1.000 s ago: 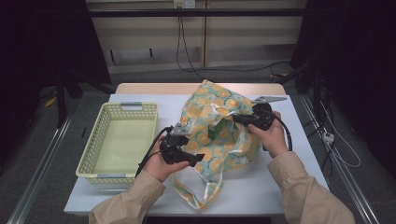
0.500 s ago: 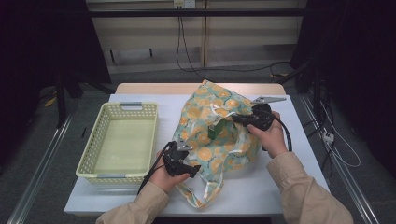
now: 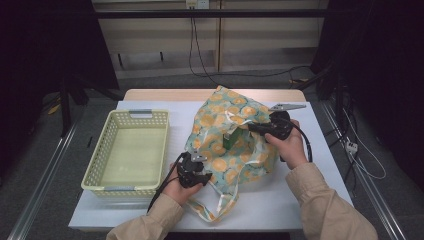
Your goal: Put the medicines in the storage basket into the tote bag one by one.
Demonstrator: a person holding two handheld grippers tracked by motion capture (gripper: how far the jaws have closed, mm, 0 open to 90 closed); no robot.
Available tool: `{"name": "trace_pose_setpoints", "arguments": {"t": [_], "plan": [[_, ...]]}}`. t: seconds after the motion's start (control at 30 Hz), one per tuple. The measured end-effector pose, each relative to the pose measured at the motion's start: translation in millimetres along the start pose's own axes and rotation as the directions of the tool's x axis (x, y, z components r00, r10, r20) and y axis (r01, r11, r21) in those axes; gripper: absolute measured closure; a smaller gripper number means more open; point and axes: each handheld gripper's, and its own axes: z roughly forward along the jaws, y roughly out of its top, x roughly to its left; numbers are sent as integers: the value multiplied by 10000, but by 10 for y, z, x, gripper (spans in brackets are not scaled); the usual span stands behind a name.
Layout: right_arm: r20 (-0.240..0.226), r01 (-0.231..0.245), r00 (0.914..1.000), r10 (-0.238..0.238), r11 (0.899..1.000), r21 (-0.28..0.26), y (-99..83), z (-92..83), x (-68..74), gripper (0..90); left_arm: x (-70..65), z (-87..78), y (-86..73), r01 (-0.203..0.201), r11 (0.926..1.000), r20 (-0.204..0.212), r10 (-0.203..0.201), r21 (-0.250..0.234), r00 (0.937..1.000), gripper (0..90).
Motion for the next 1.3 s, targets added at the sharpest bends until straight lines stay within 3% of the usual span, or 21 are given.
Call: {"name": "trace_pose_setpoints", "arguments": {"t": [0.2,0.27,0.37,0.43,0.6,0.67,0.77,0.83,0.87,0.9,0.97,1.03,1.07,1.13,1.3], "plan": [[5,-1,10000,1,10000,-6,-7,7,-3,875,-18,14,1,141,9998,-53,-142,-156,9999,735],[13,18,10000,-18,10000,-22,-3,0,2,875,-6,34,-5,450,9987,620,-435,-227,9971,889],[21,0,10000,0,10000,-25,-5,-6,-2,875,-11,37,15,500,9986,417,-493,-172,9979,900],[37,-4,10000,4,10000,-3,-6,-2,-4,875,17,22,38,488,9988,771,-486,4,9958,900],[-13,58,10000,-58,10000,-18,3,-11,14,875,80,-132,173,671,9974,936,-644,-254,9935,900],[-25,23,10000,-23,10000,-63,6,-22,13,875,117,-216,245,773,9961,1237,-714,-429,9897,900],[-34,14,10000,-14,10000,-45,5,-28,8,875,153,-336,372,1000,9913,1350,-880,-852,9869,900],[-63,5,10000,-6,10000,-58,6,-33,12,875,176,-415,476,956,9894,1393,-800,-1094,9870,900],[-112,11,9999,-12,10000,-88,8,-35,15,875,173,-455,535,923,9886,1164,-784,-1193,9901,900],[-131,33,9999,-35,9999,-98,12,-36,18,875,184,-493,597,912,9880,1410,-733,-1249,9873,900],[-156,27,9999,-28,10000,-81,29,-44,27,875,179,-577,729,668,9883,1311,-487,-1371,9902,900],[-205,15,9998,-18,9999,-136,61,-62,33,875,158,-652,860,700,9847,1379,-480,-1593,9893,900],[-205,47,9998,-51,9998,-184,83,-76,39,875,141,-688,924,599,9845,1086,-422,-1647,9932,900],[-256,24,9997,-32,9996,-286,139,-115,52,875,156,-761,1055,547,9802,1291,-303,-1905,9912,900],[-229,276,9993,-286,9987,-427,357,-233,106,875,185,-969,1472,295,9704,931,-73,-2396,9956,900]]}}
